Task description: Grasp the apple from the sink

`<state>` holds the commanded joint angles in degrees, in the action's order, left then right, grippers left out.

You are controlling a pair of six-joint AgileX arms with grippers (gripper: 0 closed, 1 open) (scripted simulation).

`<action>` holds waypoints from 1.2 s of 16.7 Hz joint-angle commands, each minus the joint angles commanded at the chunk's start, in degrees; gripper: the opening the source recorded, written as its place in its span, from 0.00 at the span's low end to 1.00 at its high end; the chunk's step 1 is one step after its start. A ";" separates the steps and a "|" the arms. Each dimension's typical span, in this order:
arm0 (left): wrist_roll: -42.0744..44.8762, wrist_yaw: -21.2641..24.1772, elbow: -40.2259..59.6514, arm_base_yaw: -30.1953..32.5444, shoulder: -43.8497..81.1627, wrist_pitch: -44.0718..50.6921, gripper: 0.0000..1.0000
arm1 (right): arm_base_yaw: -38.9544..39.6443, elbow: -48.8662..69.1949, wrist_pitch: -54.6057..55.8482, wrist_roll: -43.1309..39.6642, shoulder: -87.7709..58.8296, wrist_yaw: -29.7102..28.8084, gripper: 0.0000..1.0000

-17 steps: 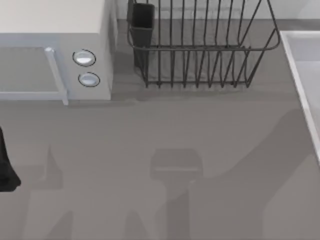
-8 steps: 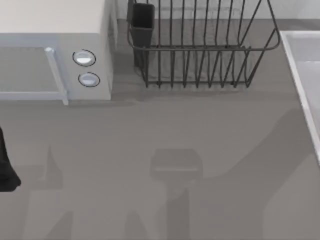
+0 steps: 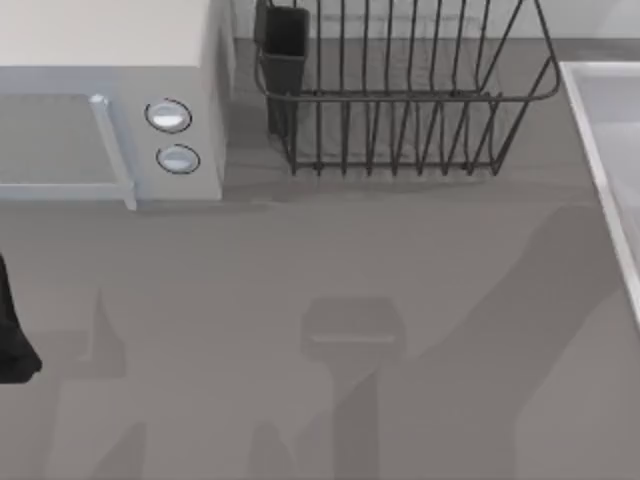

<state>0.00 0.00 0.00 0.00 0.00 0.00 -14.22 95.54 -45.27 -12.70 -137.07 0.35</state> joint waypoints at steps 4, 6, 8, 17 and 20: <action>0.00 0.00 0.00 0.00 0.00 0.00 1.00 | -0.14 11.93 -15.15 -0.17 2.18 0.04 0.00; 0.00 0.00 0.00 0.00 0.00 0.00 1.00 | -0.19 18.56 -24.16 -0.23 3.76 0.06 0.00; 0.00 0.00 0.00 0.00 0.00 0.00 1.00 | -0.21 24.77 -32.62 -0.27 5.52 0.08 0.00; 0.00 0.00 0.00 0.00 0.00 0.00 1.00 | -0.18 35.58 -45.29 -0.29 9.34 0.11 0.00; 0.00 0.00 0.00 0.00 0.00 0.00 1.00 | 0.80 34.64 -44.90 0.65 9.80 0.13 0.00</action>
<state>0.00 0.00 0.00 0.00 0.00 0.00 -13.42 130.18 -90.17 -12.05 -127.28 0.48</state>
